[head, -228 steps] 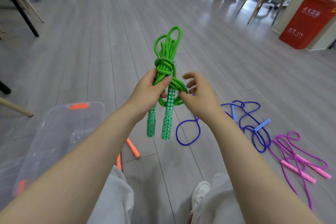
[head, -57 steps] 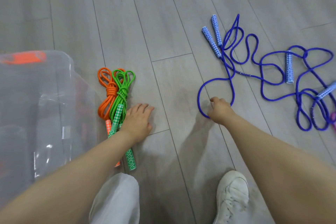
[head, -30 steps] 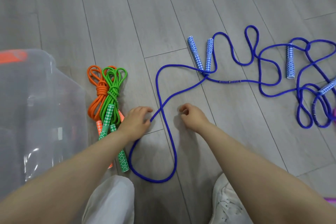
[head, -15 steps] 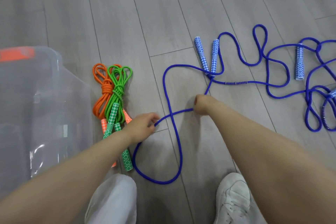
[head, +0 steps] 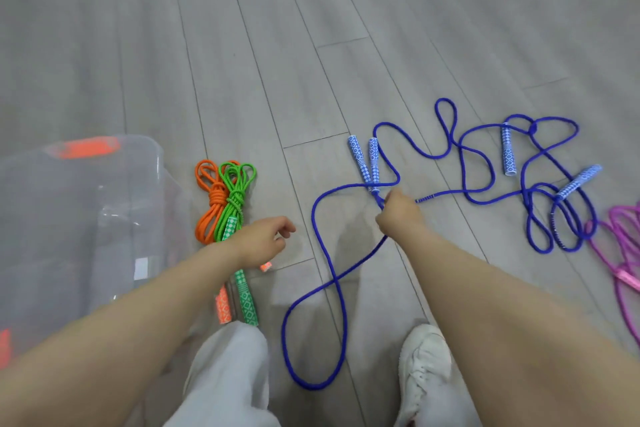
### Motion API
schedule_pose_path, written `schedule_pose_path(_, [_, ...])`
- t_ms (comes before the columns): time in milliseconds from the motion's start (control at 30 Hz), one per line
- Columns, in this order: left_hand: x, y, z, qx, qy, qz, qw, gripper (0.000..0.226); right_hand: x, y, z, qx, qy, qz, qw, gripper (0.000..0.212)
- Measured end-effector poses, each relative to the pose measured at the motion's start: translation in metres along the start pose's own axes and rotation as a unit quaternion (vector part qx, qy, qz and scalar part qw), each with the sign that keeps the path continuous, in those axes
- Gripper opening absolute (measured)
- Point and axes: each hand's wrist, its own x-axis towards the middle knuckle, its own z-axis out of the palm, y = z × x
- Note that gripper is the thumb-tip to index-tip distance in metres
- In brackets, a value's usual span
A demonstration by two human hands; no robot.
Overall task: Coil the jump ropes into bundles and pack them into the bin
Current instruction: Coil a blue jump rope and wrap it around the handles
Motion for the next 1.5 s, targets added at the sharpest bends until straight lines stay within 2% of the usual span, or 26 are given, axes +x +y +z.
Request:
schedule_pose_path(133, [-0.032, 0.03, -0.033, 0.016, 0.022, 0.029, 0.999, 0.036, -0.032, -0.011, -0.061, 0.03, 0.033, -0.02, 0.999, 0.019])
schedule_pose_path(300, [-0.085, 0.076, -0.071, 0.036, 0.049, 0.061, 0.996, 0.034, -0.09, -0.02, -0.134, 0.155, 0.066, -0.058, 0.984, 0.018])
schedule_pose_path(533, [-0.15, 0.155, -0.108, 0.025, 0.113, 0.099, 0.988, 0.028, -0.175, -0.016, -0.202, 0.194, 0.093, -0.111, 0.97, 0.013])
schedule_pose_path(733, [-0.199, 0.22, -0.106, 0.002, 0.153, 0.116, 0.981, 0.045, -0.259, -0.016, -0.236, 0.287, 0.085, -0.184, 0.936, 0.016])
schedule_pose_path(900, [-0.221, 0.253, -0.093, -0.097, 0.238, 0.124, 0.958, 0.063, -0.323, -0.012, -0.253, 0.413, 0.074, -0.241, 0.875, 0.018])
schedule_pose_path(967, [-0.231, 0.261, -0.086, -0.11, 0.272, 0.143, 0.945, 0.058, -0.341, -0.007, -0.255, 0.464, 0.049, -0.27, 0.842, 0.018])
schedule_pose_path(1100, [-0.253, 0.269, -0.083, -0.109, 0.301, 0.154, 0.935, 0.023, -0.357, -0.005, -0.255, 0.556, 0.05, -0.331, 0.761, 0.016])
schedule_pose_path(1167, [-0.263, 0.271, -0.085, -0.169, 0.316, 0.187, 0.915, 0.029, -0.357, -0.006, -0.253, 0.598, 0.07, -0.336, 0.724, 0.015])
schedule_pose_path(1200, [-0.268, 0.272, -0.085, -0.228, 0.325, 0.201, 0.896, 0.03, -0.355, -0.006, -0.253, 0.608, 0.079, -0.328, 0.719, 0.014])
schedule_pose_path(1233, [-0.273, 0.272, -0.086, -0.301, 0.332, 0.21, 0.869, 0.03, -0.354, -0.006, -0.252, 0.606, 0.084, -0.314, 0.726, 0.012])
schedule_pose_path(1300, [-0.28, 0.266, -0.089, -0.41, 0.36, 0.221, 0.808, 0.028, -0.351, -0.002, -0.252, 0.553, 0.085, -0.287, 0.777, 0.008])
schedule_pose_path(1333, [-0.281, 0.26, -0.093, -0.411, 0.386, 0.223, 0.795, 0.028, -0.349, 0.001, -0.252, 0.497, 0.082, -0.28, 0.817, 0.006])
schedule_pose_path(1400, [-0.278, 0.245, -0.106, -0.357, 0.437, 0.208, 0.799, 0.028, -0.346, 0.008, -0.252, 0.368, 0.075, -0.274, 0.885, 0.008])
schedule_pose_path(1467, [-0.276, 0.232, -0.122, -0.363, 0.474, 0.191, 0.779, 0.028, -0.343, 0.016, -0.257, 0.314, 0.093, -0.267, 0.906, 0.011])
schedule_pose_path(1500, [-0.276, 0.227, -0.13, -0.407, 0.486, 0.185, 0.751, 0.029, -0.343, 0.021, -0.261, 0.32, 0.11, -0.263, 0.903, 0.012])
